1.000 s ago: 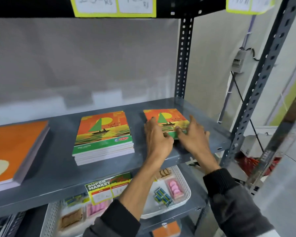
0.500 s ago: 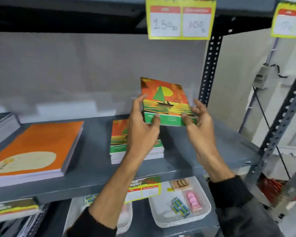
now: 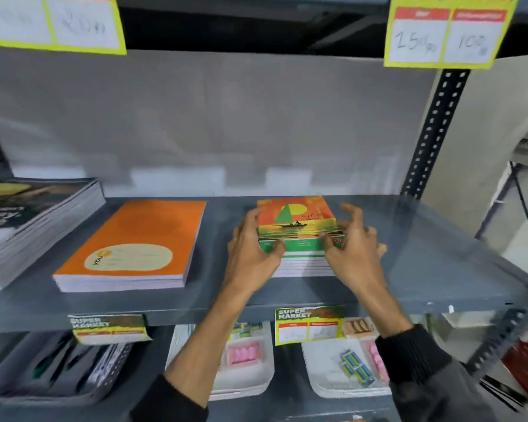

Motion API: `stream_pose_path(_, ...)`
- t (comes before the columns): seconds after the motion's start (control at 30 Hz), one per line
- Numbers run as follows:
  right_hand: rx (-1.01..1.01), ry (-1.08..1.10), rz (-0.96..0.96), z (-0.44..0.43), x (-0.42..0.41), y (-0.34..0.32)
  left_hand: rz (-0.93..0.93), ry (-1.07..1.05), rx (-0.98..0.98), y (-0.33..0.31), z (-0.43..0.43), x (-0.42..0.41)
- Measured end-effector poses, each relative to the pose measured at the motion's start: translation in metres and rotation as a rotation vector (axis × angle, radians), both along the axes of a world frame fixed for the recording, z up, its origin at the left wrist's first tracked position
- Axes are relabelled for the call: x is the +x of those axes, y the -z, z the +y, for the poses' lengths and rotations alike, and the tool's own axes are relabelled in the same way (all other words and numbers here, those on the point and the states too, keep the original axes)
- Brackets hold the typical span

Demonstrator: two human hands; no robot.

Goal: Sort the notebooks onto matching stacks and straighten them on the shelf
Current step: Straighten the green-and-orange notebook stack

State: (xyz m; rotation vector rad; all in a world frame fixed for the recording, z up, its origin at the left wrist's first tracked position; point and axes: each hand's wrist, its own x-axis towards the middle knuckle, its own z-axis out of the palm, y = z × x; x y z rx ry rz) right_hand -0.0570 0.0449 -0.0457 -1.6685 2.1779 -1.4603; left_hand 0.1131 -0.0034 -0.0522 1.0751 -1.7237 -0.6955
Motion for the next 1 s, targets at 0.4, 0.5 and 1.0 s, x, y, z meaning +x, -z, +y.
stream_pose_path(0.4,0.121,-0.302,0.038,0.034,-0.026,-0.004,0.093,0.080,-0.037,0.023,0.011,0.039)
stream_pose_path(0.5,0.105,-0.319,0.046,0.037,-0.033,0.000,0.048,0.071,-0.058,0.026,0.013,0.038)
stream_pose_path(1.0,-0.047,-0.249,-0.119,0.031,-0.039,0.019,-0.054,-0.114,-0.212,0.028,0.020,0.026)
